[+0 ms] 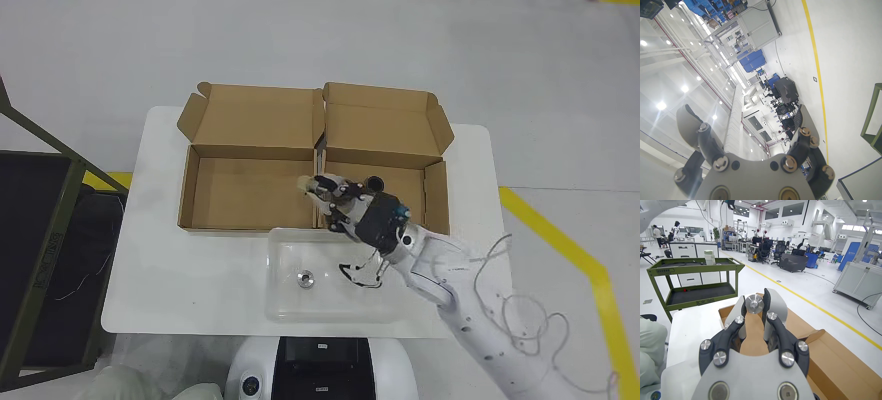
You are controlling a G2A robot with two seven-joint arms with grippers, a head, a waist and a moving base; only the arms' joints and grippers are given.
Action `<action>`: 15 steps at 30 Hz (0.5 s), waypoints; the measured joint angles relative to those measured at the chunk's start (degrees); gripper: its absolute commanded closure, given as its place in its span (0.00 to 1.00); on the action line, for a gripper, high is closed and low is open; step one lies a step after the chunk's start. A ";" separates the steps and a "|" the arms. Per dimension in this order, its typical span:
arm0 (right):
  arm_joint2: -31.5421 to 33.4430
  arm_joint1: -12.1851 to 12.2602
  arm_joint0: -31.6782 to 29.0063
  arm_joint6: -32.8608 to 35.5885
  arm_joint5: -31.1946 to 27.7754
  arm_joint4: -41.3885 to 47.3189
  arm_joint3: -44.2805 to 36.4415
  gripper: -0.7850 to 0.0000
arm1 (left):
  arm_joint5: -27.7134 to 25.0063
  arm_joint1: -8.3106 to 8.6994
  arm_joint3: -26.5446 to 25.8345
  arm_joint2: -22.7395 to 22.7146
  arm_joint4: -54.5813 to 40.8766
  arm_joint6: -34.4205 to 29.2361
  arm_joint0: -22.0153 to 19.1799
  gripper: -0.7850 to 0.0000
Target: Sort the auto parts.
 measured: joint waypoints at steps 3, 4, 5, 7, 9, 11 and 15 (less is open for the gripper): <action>-1.68 -0.67 1.41 1.55 1.10 0.27 2.05 1.00 | 0.00 0.00 0.00 0.00 0.00 0.00 0.00 0.00; -2.13 -0.86 1.81 2.21 1.33 0.48 2.60 1.00 | 0.00 0.00 0.00 0.00 0.00 0.00 0.00 0.00; -2.68 -1.12 2.36 3.07 1.57 0.83 3.30 1.00 | 0.00 0.00 0.00 0.00 0.00 0.00 0.00 0.00; -3.50 -1.51 3.25 4.33 1.84 1.19 4.41 1.00 | 0.00 0.00 0.00 0.00 0.00 0.00 0.00 0.00; -4.56 -2.02 4.41 5.75 2.15 1.62 5.91 1.00 | 0.00 0.00 0.00 0.00 0.00 0.00 0.00 0.00; -5.73 -2.59 5.78 7.44 2.49 2.13 7.59 1.00 | 0.00 0.00 0.00 0.00 0.00 0.00 0.00 0.00; -8.42 -3.94 9.06 12.08 2.88 3.45 11.22 1.00 | 0.00 0.00 0.00 0.00 0.00 0.00 0.00 0.00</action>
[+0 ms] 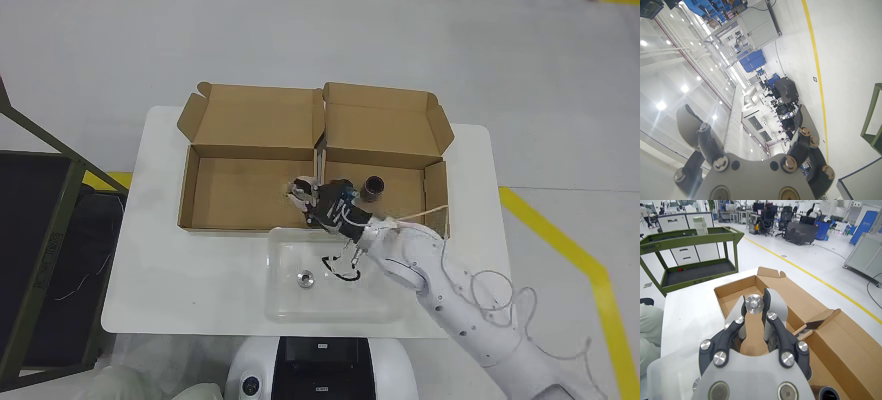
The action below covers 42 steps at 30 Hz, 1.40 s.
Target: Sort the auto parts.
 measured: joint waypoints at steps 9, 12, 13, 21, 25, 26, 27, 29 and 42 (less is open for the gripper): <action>-7.25 -4.02 8.01 7.27 0.88 1.29 7.75 1.00 | 0.00 0.00 0.00 0.00 0.00 0.00 0.00 0.00; -9.50 -5.63 10.82 8.47 1.28 1.40 10.19 1.00 | 0.00 0.00 0.00 0.00 0.00 0.00 0.00 0.00; -10.14 -6.12 11.66 8.83 1.47 1.30 10.90 1.00 | 0.00 0.00 0.00 0.00 0.00 0.00 0.00 0.00; -14.95 -10.82 17.93 11.15 2.53 3.00 18.95 1.00 | 0.00 0.00 0.00 0.00 0.00 0.00 0.00 0.00; -16.78 -13.07 19.91 10.94 2.83 3.75 23.56 1.00 | 0.00 0.00 0.00 0.00 0.00 0.00 0.00 0.00; -17.27 -13.72 20.42 10.95 2.90 3.91 24.95 1.00 | 0.00 0.00 0.00 0.00 0.00 0.00 0.00 0.00; -17.62 -14.21 20.78 11.00 2.92 4.03 26.00 1.00 | 0.00 0.00 0.00 0.00 0.00 0.00 0.00 0.00; -18.33 -15.36 21.65 11.14 2.92 4.39 28.56 1.00 | 0.00 0.00 0.00 0.00 0.00 0.00 0.00 0.00; -21.07 -21.99 26.52 14.86 -0.26 7.82 42.36 1.00 | 0.00 0.00 0.00 0.00 0.00 0.00 0.00 0.00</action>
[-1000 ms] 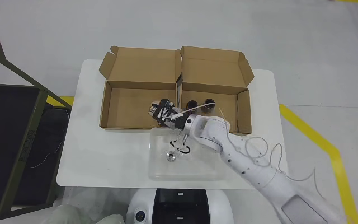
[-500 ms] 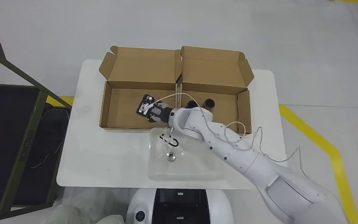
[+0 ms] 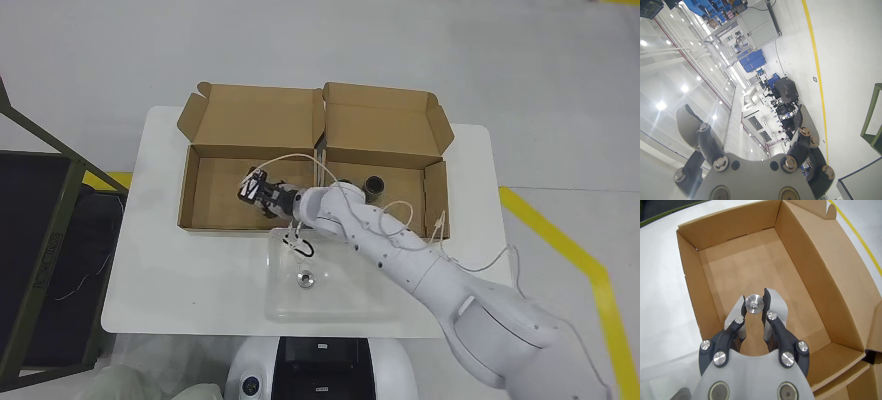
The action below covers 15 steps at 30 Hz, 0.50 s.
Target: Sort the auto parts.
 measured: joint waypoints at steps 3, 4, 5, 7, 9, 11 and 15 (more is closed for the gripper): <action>-0.35 -1.28 0.77 1.09 -0.62 0.37 2.67 1.00 | 0.00 0.00 0.00 0.00 0.00 0.00 0.00 0.00; -0.46 -1.65 0.96 1.30 -0.77 0.42 3.43 1.00 | 0.00 0.00 0.00 0.00 0.00 0.00 0.00 0.00; -0.59 -2.12 1.16 1.52 -0.94 0.44 4.36 0.96 | 0.00 0.00 0.00 0.00 0.00 0.00 0.00 0.00; -0.81 -2.78 1.45 1.69 -1.20 0.32 5.61 0.89 | 0.00 0.00 0.00 0.00 0.00 0.00 0.00 0.00; -1.02 -3.50 1.70 1.69 -1.47 0.06 6.93 0.81 | 0.00 0.00 0.00 0.00 0.00 0.00 0.00 0.00; -1.17 -4.17 1.90 1.66 -1.64 -0.18 8.07 0.73 | 0.00 0.00 0.00 0.00 0.00 0.00 0.00 0.00; -1.14 -5.23 2.30 1.28 -2.09 -0.41 10.09 0.55 | 0.00 0.00 0.00 0.00 0.00 0.00 0.00 0.00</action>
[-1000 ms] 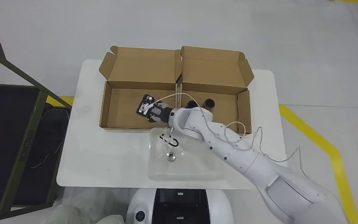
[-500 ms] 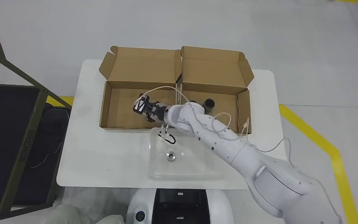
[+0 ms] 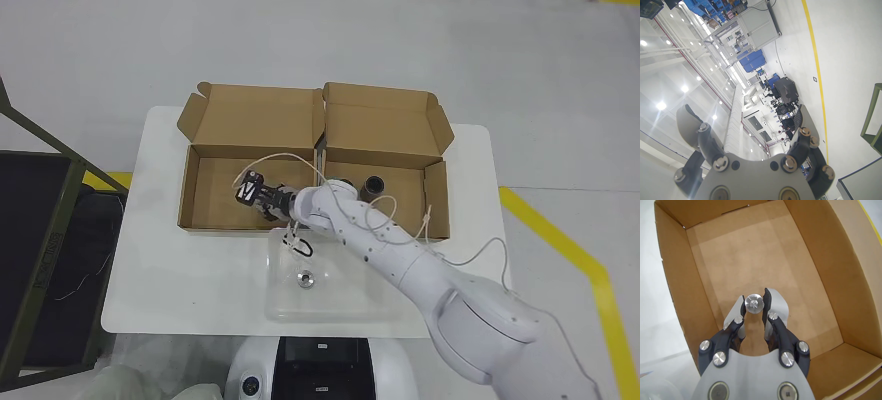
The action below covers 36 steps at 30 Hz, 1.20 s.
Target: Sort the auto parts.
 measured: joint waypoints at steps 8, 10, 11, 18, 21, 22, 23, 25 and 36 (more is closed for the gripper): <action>1.44 -0.97 1.01 -1.72 -0.99 -0.33 1.54 0.46 | 0.00 0.00 0.00 0.00 0.00 0.00 0.00 0.00; 2.06 -0.87 1.14 -2.40 -1.35 -0.36 1.25 0.45 | 0.00 0.00 0.00 0.00 0.00 0.00 0.00 0.00; 2.53 -0.73 1.20 -2.81 -1.60 -0.42 0.88 0.45 | 0.00 0.00 0.00 0.00 0.00 0.00 0.00 0.00; 6.52 1.42 0.09 -5.64 -3.31 -1.09 -4.89 0.44 | 0.00 0.00 0.00 0.00 0.00 0.00 0.00 0.00; 8.66 3.07 -1.53 -5.55 -4.25 -2.43 -9.59 0.42 | 0.00 0.00 0.00 0.00 0.00 0.00 0.00 0.00; 9.37 3.63 -2.16 -5.34 -4.61 -2.90 -11.21 0.42 | 0.00 0.00 0.00 0.00 0.00 0.00 0.00 0.00; 10.39 4.41 -3.11 -4.90 -5.10 -3.55 -13.54 0.42 | 0.00 0.00 0.00 0.00 0.00 0.00 0.00 0.00; 12.06 5.65 -4.78 -3.95 -5.68 -4.67 -17.36 0.40 | 0.00 0.00 0.00 0.00 0.00 0.00 0.00 0.00; 23.09 13.00 -21.23 5.30 -11.85 -11.79 -46.08 0.36 | 0.00 0.00 0.00 0.00 0.00 0.00 0.00 0.00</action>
